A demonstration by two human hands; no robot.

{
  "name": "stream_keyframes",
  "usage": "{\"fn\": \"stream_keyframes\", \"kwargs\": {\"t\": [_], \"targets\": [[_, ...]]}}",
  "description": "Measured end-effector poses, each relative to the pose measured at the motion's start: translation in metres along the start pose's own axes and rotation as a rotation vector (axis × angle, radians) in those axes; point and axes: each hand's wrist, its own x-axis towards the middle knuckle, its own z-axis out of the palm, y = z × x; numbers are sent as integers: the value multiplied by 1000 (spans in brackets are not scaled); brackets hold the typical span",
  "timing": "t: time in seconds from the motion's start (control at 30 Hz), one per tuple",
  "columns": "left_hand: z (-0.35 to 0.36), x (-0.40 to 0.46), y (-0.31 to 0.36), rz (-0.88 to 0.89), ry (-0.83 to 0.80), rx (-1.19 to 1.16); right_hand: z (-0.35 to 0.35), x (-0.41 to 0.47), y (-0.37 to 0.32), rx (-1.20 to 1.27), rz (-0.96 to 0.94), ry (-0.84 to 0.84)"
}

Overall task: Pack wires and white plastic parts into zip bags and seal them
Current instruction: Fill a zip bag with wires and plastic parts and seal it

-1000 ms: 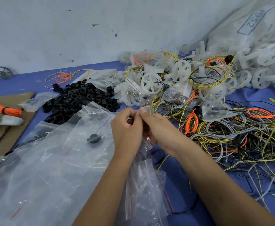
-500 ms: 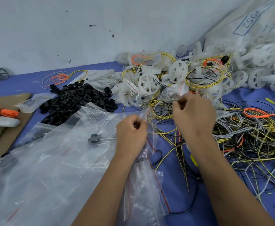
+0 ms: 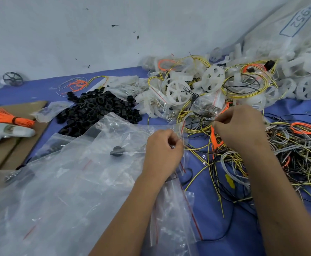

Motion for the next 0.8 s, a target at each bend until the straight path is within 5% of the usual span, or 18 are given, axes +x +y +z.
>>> {"fn": "stream_keyframes", "kwargs": {"t": [0.1,0.37,0.5,0.63,0.8], "targets": [[-1,0,0,-29,29,6,3,2,-1,242,-12,87],[-7,5,-4,-178,169,-34,15,-5,-16,989,81,-179],[-9,5,-2,-220,195,-100,10,-6,-21,1316,32,-111],[-10,6,-2,-268,256,-168,15,-5,-20,1131,15,-44],[-13,6,2,-195,352,-256,37,-14,-29,755,-86,-204]]}}
